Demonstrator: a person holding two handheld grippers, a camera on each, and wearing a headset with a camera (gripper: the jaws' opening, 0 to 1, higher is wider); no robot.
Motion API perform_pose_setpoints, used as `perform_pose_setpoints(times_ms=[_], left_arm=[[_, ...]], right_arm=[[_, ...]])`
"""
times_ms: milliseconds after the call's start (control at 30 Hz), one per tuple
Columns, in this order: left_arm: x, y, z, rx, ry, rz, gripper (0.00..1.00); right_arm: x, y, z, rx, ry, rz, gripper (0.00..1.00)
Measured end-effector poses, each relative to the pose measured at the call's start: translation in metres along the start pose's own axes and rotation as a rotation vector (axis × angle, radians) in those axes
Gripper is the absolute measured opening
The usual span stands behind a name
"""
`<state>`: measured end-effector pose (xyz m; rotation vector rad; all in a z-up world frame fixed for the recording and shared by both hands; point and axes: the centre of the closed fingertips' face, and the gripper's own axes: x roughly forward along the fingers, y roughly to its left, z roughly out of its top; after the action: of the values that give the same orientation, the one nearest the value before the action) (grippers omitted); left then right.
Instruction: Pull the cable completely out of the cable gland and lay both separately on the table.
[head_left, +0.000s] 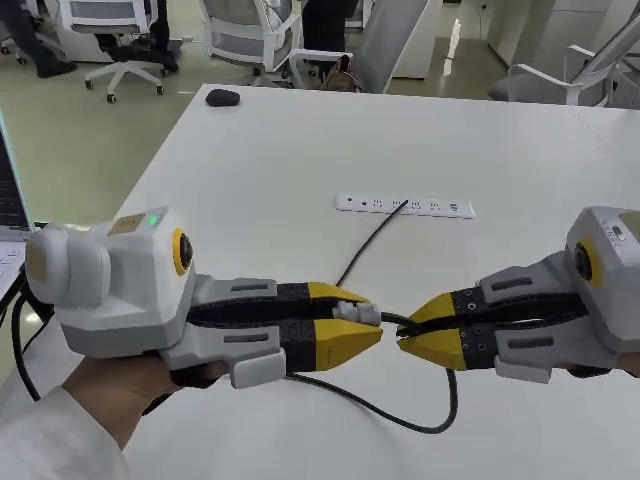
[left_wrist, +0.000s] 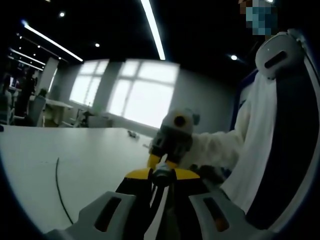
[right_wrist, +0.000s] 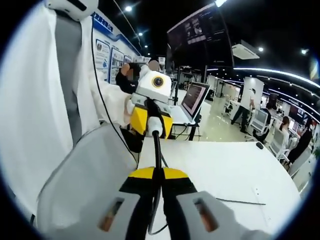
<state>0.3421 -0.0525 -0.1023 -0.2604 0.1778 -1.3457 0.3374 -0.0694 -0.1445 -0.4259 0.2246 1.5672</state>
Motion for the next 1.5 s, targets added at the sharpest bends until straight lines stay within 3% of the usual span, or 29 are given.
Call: perform_pose_setpoints(times_ms=[133,300,433,667,767,867,967,1167,1333,1500], left_arm=[[-0.001,0.001,-0.001,0.004,-0.002,0.003,0.16],[-0.004,0.002,0.003,-0.005,-0.026,0.006,0.16],[-0.006,0.003,0.005,-0.009,-0.035,0.013,0.16],[-0.004,0.002,0.002,-0.007,-0.02,0.013,0.16],[-0.003,0.003,0.002,-0.04,-0.027,0.014,0.17],[-0.004,0.006,0.001,-0.058,-0.027,0.024,0.17],[-0.004,0.006,-0.001,-0.066,-0.026,0.028,0.17],[0.001,0.005,-0.008,-0.072,-0.009,0.024,0.17],[0.005,0.004,-0.01,-0.063,0.0,0.021,0.17],[0.007,0.003,-0.01,-0.057,-0.004,0.015,0.17]], right_arm=[[-0.004,-0.003,-0.019,-0.001,0.053,-0.018,0.02],[-0.015,-0.011,-0.058,0.018,0.158,-0.068,0.02],[-0.018,-0.01,-0.079,0.036,0.2,-0.08,0.02],[-0.017,-0.01,-0.083,0.066,0.213,-0.105,0.02],[-0.018,-0.013,-0.081,0.087,0.201,-0.118,0.03],[-0.022,-0.017,-0.074,0.139,0.152,-0.135,0.04],[-0.024,-0.017,-0.055,0.186,0.058,-0.129,0.1],[-0.025,-0.012,-0.008,0.159,-0.051,-0.113,0.2],[-0.019,-0.004,0.022,0.12,-0.099,-0.09,0.21],[-0.009,-0.001,0.028,0.1,-0.085,-0.07,0.18]])
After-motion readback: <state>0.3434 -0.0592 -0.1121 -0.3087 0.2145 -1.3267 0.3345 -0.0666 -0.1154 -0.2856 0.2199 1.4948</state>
